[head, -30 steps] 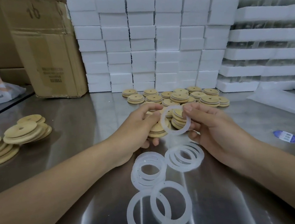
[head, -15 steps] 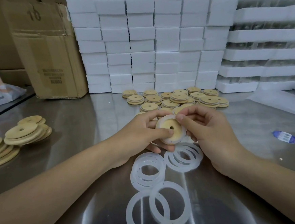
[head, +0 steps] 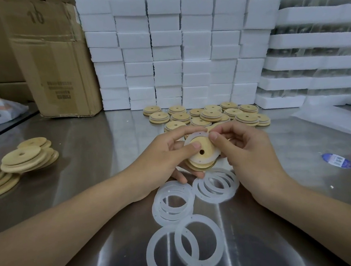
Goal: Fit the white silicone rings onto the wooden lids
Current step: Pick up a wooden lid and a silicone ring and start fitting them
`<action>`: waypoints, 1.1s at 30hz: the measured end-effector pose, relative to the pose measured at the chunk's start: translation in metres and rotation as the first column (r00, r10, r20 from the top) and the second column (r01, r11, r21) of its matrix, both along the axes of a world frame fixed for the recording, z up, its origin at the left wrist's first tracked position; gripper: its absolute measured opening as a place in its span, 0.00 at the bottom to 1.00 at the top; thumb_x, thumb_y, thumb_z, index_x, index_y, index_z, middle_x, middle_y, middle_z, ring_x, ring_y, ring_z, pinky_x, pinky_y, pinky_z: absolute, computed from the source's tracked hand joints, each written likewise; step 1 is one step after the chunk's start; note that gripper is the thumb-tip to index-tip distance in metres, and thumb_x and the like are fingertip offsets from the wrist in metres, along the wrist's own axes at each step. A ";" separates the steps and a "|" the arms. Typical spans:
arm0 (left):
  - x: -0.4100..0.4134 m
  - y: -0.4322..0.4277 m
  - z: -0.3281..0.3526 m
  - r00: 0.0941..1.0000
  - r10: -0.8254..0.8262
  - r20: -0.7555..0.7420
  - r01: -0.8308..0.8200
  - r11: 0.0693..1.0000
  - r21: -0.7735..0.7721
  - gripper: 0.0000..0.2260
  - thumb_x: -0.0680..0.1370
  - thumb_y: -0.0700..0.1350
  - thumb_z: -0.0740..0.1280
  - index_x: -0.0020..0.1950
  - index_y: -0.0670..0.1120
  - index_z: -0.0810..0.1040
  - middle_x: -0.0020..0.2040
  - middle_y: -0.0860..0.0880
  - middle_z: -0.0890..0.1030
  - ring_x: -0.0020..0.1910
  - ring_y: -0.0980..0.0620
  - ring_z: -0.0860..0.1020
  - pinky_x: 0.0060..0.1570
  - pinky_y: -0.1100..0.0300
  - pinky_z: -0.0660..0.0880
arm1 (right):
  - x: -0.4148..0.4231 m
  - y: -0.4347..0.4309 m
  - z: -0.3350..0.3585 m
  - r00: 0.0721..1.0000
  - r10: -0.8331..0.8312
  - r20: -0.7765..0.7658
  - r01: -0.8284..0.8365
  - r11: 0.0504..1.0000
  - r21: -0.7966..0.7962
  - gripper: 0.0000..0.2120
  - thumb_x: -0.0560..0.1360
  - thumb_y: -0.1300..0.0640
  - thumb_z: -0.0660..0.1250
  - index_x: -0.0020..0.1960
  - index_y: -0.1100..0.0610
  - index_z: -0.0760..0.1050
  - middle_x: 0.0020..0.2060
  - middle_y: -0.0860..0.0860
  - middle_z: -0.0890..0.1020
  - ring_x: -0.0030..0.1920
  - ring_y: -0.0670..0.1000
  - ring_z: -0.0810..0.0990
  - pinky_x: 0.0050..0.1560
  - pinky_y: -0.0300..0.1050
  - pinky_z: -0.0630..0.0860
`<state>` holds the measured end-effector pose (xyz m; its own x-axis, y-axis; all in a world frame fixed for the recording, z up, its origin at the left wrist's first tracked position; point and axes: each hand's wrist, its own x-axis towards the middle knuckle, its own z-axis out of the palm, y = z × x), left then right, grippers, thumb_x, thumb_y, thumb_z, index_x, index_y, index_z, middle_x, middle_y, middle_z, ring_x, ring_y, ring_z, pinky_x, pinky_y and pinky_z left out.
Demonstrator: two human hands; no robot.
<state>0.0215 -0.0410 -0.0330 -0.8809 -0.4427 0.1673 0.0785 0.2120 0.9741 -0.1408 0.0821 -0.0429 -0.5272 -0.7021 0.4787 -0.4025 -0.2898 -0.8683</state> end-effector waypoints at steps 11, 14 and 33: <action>0.002 -0.003 0.000 0.999 -0.019 -0.038 0.021 0.999 0.047 0.14 0.86 0.46 0.67 0.71 0.58 0.80 0.57 0.43 0.88 0.49 0.38 0.89 0.30 0.63 0.80 | 0.000 0.000 -0.001 1.000 0.002 -0.015 -0.003 1.000 -0.025 0.06 0.83 0.59 0.70 0.50 0.51 0.85 0.38 0.44 0.84 0.38 0.42 0.79 0.39 0.32 0.75; 0.002 -0.004 0.000 0.998 -0.008 -0.058 0.012 0.998 0.059 0.13 0.86 0.47 0.68 0.69 0.59 0.81 0.58 0.44 0.88 0.50 0.38 0.89 0.31 0.64 0.80 | 0.000 0.000 -0.001 1.000 -0.002 -0.007 0.002 0.999 -0.047 0.06 0.83 0.59 0.70 0.51 0.53 0.85 0.39 0.45 0.85 0.37 0.40 0.79 0.38 0.31 0.76; 0.001 -0.009 -0.003 0.986 0.129 -0.107 -0.110 0.979 0.173 0.13 0.85 0.44 0.69 0.69 0.47 0.81 0.59 0.45 0.88 0.54 0.40 0.88 0.42 0.60 0.83 | 0.000 0.001 0.000 0.999 -0.005 0.043 0.001 0.993 0.114 0.05 0.78 0.56 0.75 0.45 0.56 0.85 0.33 0.47 0.83 0.32 0.41 0.77 0.33 0.30 0.71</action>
